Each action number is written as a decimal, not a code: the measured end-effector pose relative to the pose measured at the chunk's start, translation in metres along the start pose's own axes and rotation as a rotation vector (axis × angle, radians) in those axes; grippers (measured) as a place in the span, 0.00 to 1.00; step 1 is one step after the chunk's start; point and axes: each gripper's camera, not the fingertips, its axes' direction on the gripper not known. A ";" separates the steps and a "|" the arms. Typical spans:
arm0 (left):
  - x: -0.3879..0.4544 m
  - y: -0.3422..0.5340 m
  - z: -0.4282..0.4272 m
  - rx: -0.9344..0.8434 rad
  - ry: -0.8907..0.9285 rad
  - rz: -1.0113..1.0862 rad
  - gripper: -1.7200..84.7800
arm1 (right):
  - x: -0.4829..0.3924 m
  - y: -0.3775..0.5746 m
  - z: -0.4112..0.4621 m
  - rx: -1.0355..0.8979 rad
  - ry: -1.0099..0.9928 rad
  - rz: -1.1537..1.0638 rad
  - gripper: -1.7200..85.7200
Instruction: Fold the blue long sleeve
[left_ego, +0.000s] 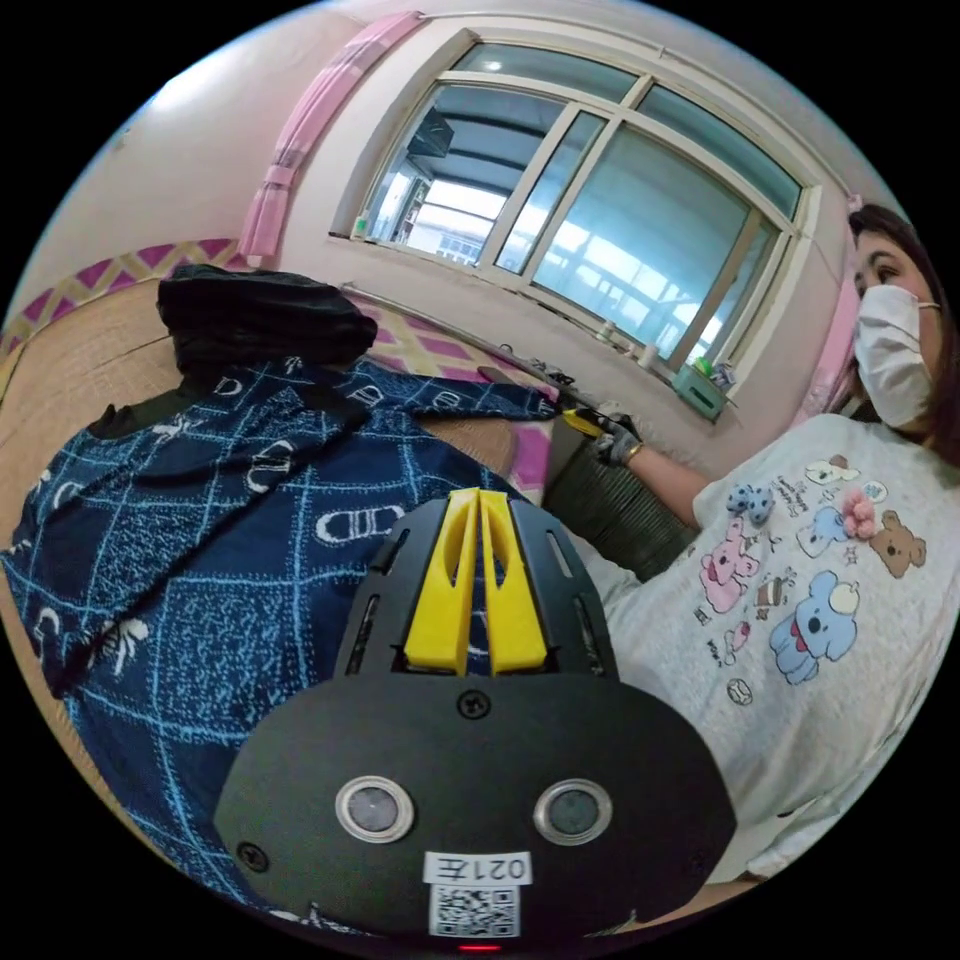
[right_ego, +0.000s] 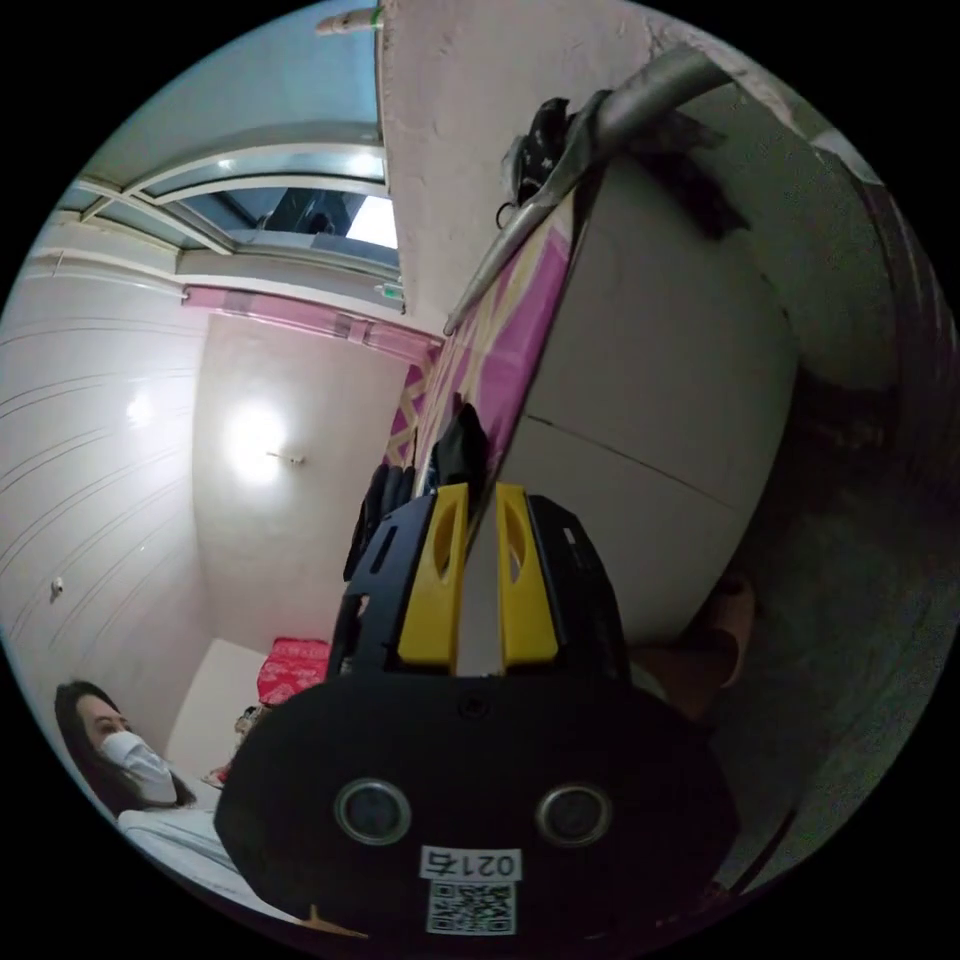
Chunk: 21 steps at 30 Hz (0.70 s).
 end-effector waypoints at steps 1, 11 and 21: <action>-0.003 -0.008 0.003 0.004 -0.047 -0.011 0.01 | 0.001 0.001 -0.005 0.008 0.005 0.004 0.09; -0.046 -0.101 0.078 -0.223 -0.407 0.186 0.10 | -0.026 0.037 -0.015 -0.033 -0.058 -0.100 0.09; -0.100 -0.123 0.048 -0.291 -0.336 0.092 0.03 | -0.027 0.075 0.012 -0.144 -0.180 -0.069 0.06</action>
